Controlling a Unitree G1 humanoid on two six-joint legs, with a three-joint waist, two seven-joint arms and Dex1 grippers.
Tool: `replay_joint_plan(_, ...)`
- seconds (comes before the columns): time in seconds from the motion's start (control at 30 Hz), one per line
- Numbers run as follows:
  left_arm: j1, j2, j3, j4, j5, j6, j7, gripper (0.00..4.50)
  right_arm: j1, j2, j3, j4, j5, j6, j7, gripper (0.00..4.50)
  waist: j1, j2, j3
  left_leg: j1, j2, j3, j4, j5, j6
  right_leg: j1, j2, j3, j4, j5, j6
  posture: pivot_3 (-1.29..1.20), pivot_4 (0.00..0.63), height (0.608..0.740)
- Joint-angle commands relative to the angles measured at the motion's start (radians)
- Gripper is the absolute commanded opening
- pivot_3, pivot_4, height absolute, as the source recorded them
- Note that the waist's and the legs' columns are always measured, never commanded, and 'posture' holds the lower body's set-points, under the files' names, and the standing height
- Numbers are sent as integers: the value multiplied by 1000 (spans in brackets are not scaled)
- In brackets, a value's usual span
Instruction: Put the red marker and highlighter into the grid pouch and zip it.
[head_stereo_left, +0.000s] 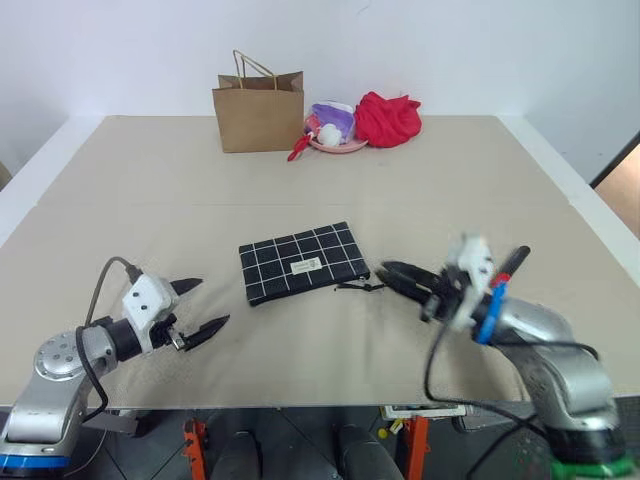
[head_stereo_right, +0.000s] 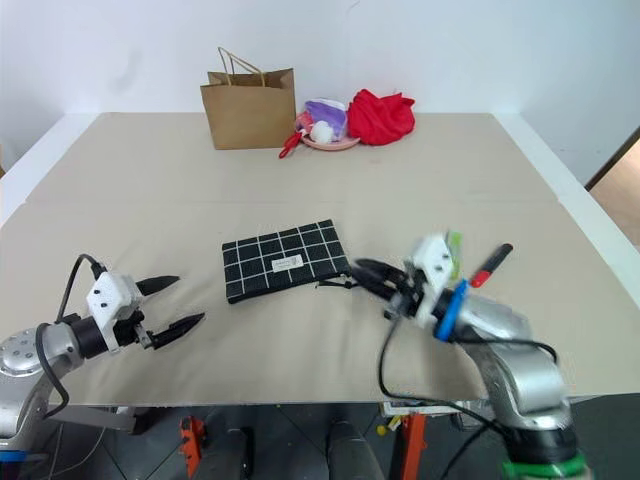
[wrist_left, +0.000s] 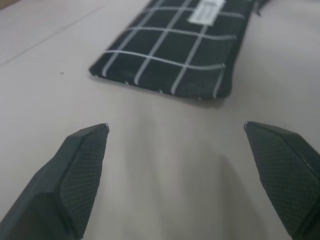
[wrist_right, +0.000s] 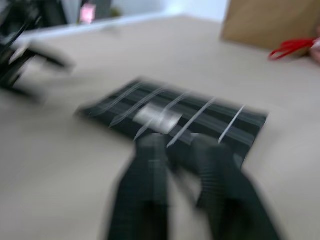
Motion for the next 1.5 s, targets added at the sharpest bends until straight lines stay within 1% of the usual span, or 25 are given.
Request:
replay_joint_plan(0.03,-27,9,-1,1,9,-34,-6,4500,-101,50,42,63,-56,39,-102,48,2,0,0,0,0,0,0,0,0,0,0,0,0,0,0,0,150,740)
replay_joint_plan(0.13,-45,3,-16,14,20,-51,-2,4500,-151,75,85,143,-125,3,-128,48,7,0,0,-1,0,0,-1,0,0,0,0,0,0,-2,3,0,150,740)
replay_joint_plan(0.23,-56,0,-26,24,27,-64,-1,4500,-165,91,100,184,-158,-23,-135,48,7,0,0,-2,0,0,-2,0,0,0,0,0,0,-1,7,0,150,740)
replay_joint_plan(0.33,-71,-7,-43,36,40,-82,2,4500,-180,123,143,252,-203,-56,-133,48,5,0,0,-2,0,0,-4,0,0,-1,0,0,0,-1,7,0,150,740)
replay_joint_plan(0.47,-79,-9,-70,39,58,-101,-4,4500,-182,161,217,370,-307,-121,-153,48,-2,0,0,0,1,0,-4,0,0,-1,2,0,0,0,6,0,150,740)
replay_joint_plan(0.73,-100,8,-80,50,69,-124,-14,4500,-188,187,212,435,-344,-118,-162,48,-1,0,0,0,1,0,-4,0,0,-1,2,0,1,1,6,0,150,740)
replay_joint_plan(0.83,-119,50,-85,106,144,-252,-32,4500,-189,184,210,433,-349,-118,-159,48,-1,0,0,1,1,0,-4,1,0,-1,2,0,1,2,4,0,150,740)
replay_joint_plan(0.93,-181,80,-95,215,215,-412,-32,4500,-188,186,211,432,-355,-123,-159,48,-1,0,0,1,1,0,-4,2,1,-1,2,0,1,1,1,0,150,740)
replay_joint_plan(1.07,-271,95,-167,352,291,-606,-68,4500,-188,200,210,420,-356,-127,-161,48,1,0,0,1,1,0,-4,3,0,0,1,0,1,2,1,0,150,740)
replay_joint_plan(1.17,-320,90,-227,432,332,-728,-91,4500,-191,208,208,412,-358,-125,-164,48,0,0,0,1,1,0,-4,3,0,-1,2,0,1,2,2,0,150,740)
replay_joint_plan(1.27,-370,82,-277,509,378,-814,-87,4500,-190,210,205,405,-362,-126,-170,48,0,0,0,1,1,0,-5,3,0,-1,2,0,1,4,6,0,150,740)
replay_joint_plan(1.37,-426,70,-312,608,430,-904,-56,4500,-187,208,200,397,-362,-124,-170,48,2,1,-1,1,1,0,-5,3,0,-1,2,0,1,4,6,0,150,740)
replay_joint_plan(1.47,-535,34,-353,772,516,-1023,19,4500,-176,202,195,370,-362,-117,-173,48,7,2,-2,1,1,0,-4,4,2,0,2,0,1,5,6,0,150,740)
replay_joint_plan(1.5,-560,26,-365,813,528,-1056,32,4500,-174,201,195,363,-361,-115,-172,48,7,2,-2,1,1,0,-4,6,5,1,2,0,1,5,6,0,150,740)
